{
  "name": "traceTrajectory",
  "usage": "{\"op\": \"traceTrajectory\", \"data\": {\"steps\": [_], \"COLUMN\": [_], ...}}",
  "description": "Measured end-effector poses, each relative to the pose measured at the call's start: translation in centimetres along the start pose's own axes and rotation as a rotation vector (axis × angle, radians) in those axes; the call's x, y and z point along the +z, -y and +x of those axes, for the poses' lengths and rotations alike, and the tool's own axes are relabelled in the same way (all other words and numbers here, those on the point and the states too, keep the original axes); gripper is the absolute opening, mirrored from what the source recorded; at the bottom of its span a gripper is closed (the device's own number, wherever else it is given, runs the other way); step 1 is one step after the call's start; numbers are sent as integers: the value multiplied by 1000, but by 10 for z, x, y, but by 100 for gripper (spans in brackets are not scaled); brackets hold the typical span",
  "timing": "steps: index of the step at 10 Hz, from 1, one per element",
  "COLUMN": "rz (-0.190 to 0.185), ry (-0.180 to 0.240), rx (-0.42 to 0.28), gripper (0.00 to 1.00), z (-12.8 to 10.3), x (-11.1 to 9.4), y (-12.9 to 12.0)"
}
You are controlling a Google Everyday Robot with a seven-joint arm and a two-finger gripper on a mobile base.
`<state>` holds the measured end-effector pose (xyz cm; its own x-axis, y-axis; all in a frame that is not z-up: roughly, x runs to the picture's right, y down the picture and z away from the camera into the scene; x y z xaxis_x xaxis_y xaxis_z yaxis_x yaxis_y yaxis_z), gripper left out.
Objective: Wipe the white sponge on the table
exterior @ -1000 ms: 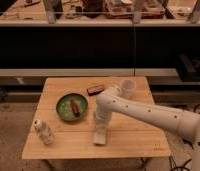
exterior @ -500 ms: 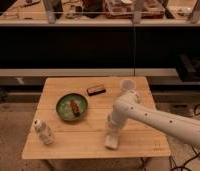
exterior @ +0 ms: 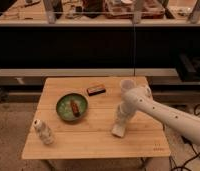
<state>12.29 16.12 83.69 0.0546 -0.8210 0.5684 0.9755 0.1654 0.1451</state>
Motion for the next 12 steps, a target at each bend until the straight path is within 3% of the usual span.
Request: {"op": "traceTrajectory", "data": {"steps": [3, 5, 7, 9, 11, 12], "rz": [2, 10, 27, 53, 84, 87], "ry": [1, 31, 75, 103, 122, 126], "rx": [-63, -149, -261, -341, -433, -451], "gripper": [18, 18, 18, 18, 18, 18], "z": [35, 35, 16, -5, -41, -53], "x": [11, 27, 46, 52, 46, 42], "y": [46, 93, 144, 176, 198, 197]}}
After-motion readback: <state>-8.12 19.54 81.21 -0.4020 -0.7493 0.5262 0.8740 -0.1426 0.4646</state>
